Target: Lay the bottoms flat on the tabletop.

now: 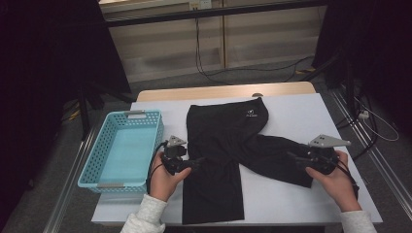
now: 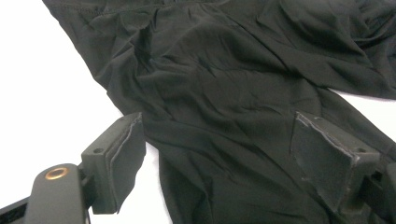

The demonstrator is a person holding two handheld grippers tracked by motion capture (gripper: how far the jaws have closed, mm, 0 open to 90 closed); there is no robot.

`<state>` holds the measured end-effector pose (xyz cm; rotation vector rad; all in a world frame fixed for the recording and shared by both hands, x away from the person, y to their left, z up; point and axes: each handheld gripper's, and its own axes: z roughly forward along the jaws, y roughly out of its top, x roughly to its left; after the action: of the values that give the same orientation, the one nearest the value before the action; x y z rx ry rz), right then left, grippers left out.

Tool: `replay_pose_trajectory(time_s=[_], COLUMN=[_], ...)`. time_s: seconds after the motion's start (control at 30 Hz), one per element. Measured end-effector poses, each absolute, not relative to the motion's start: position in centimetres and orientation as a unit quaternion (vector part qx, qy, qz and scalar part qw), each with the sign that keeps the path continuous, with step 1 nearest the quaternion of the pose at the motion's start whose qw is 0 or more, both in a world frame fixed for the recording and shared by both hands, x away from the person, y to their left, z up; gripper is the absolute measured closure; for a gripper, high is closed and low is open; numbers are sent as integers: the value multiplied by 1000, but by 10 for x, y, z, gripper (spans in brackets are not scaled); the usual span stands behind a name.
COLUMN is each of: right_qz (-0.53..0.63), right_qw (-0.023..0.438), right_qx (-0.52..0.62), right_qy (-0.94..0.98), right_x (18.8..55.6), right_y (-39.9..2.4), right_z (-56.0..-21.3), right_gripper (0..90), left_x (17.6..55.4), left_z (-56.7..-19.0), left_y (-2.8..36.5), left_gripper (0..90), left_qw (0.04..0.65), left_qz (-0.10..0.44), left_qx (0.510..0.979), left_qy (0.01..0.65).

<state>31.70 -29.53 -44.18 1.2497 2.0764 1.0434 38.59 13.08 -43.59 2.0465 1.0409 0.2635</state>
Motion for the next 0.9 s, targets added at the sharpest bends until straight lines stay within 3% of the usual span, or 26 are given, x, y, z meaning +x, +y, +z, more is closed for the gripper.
replay_pose_trajectory(time_s=[0.33,0.73,0.9], right_qz=[373,346,350], right_qw=[207,206,197], right_qx=[435,431,435], right_qy=[793,807,806], right_x=[301,292,292], right_y=[-278,-273,-272], right_z=[-454,-461,-465], right_gripper=[438,474,606], left_x=[385,385,385], left_z=[-434,-432,-433], left_y=[129,129,129], left_gripper=[178,178,177], left_qw=[407,407,407], left_qz=[101,102,102], left_qx=[810,811,811], left_qy=[409,407,409])
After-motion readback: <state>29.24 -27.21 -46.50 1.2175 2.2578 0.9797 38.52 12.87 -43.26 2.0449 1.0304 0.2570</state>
